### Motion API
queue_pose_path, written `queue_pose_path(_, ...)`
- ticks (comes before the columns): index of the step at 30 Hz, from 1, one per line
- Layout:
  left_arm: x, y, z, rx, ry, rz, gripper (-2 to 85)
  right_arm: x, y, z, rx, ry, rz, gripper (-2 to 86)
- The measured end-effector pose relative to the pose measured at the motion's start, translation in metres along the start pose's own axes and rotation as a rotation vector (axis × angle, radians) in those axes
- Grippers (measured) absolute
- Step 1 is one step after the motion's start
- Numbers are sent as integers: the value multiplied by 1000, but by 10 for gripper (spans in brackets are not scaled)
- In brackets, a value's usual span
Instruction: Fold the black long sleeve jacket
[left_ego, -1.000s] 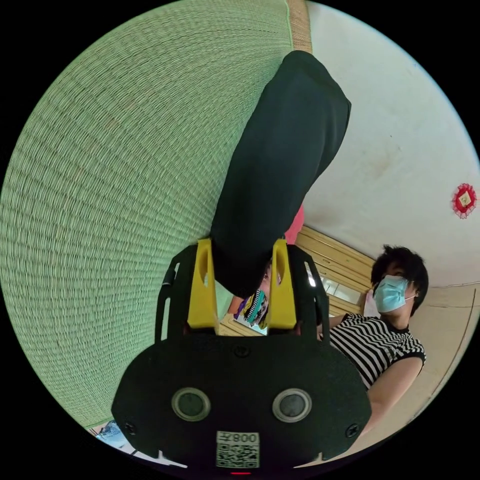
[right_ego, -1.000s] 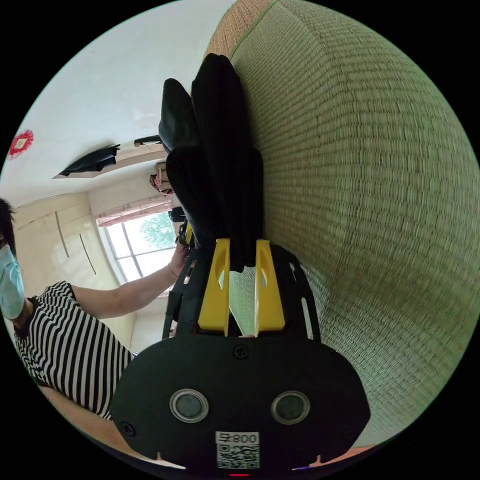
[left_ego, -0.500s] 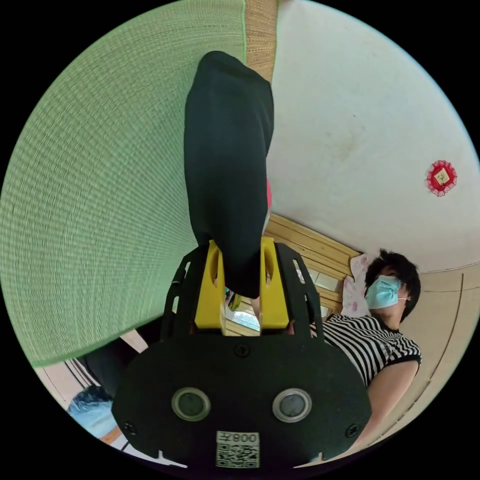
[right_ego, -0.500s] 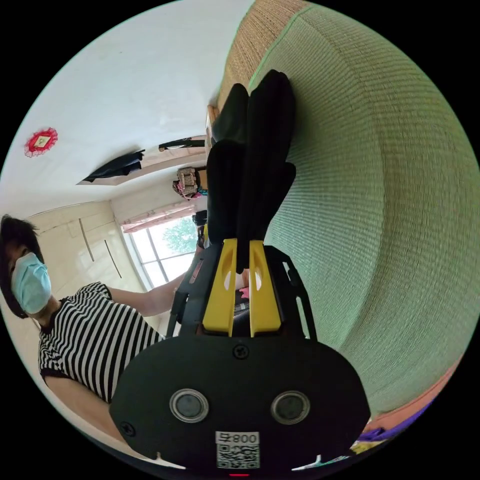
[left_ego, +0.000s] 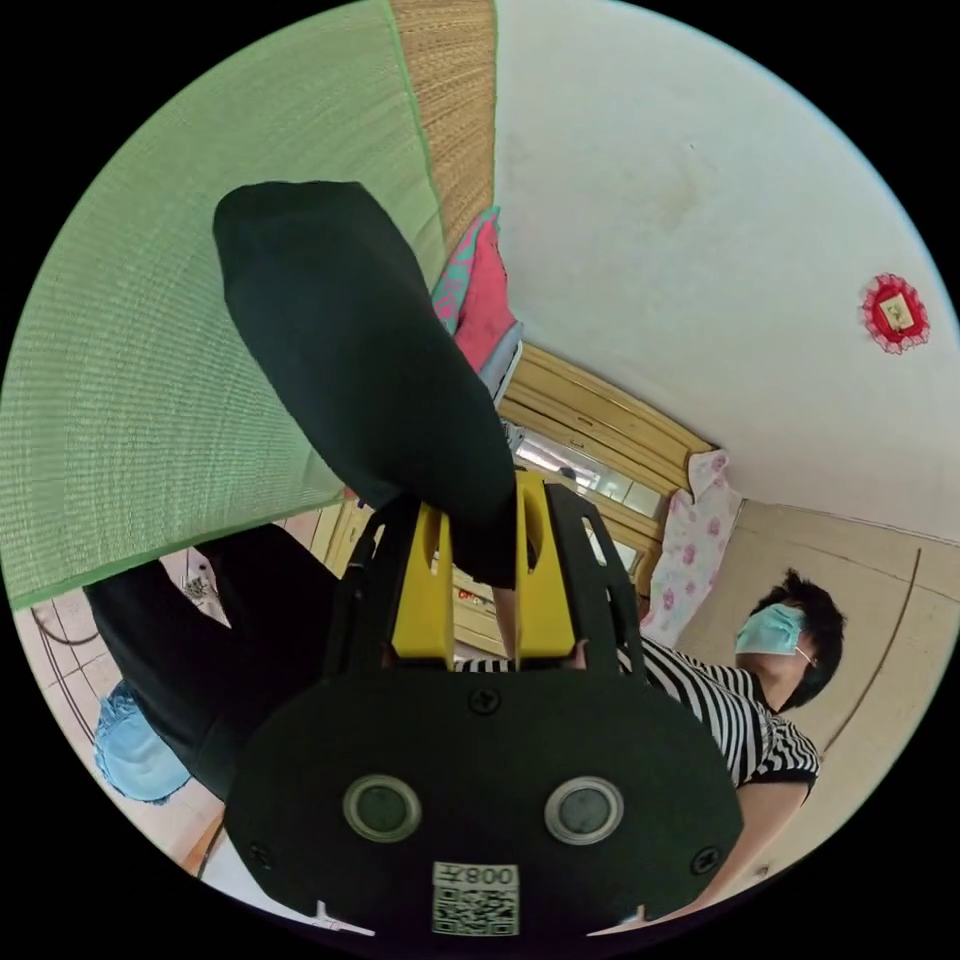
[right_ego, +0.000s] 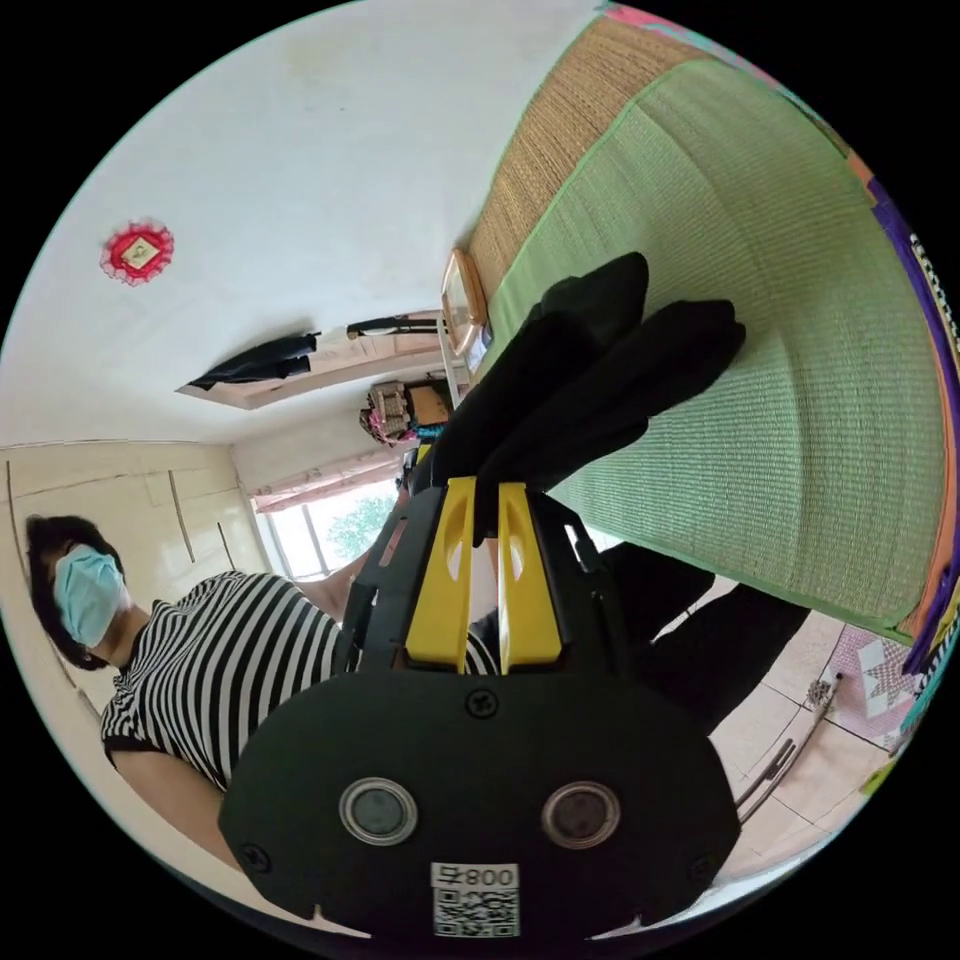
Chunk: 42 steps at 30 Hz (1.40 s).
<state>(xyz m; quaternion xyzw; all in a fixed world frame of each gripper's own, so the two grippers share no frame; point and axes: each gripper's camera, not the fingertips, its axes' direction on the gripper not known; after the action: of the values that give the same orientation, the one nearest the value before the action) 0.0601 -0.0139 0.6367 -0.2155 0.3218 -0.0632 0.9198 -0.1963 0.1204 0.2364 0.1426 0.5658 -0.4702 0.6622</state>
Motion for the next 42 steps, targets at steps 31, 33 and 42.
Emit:
queue_pose_path(31,-47,-466,697,-15,-202,263,111,20,-141,-533,79,528,-20,24)
queue_pose_path(33,-54,-477,723,-21,-252,293,113,35,-132,-543,122,474,5,24)
queue_pose_path(42,-71,-546,844,-115,-411,368,121,-54,-72,-560,230,779,-230,5)
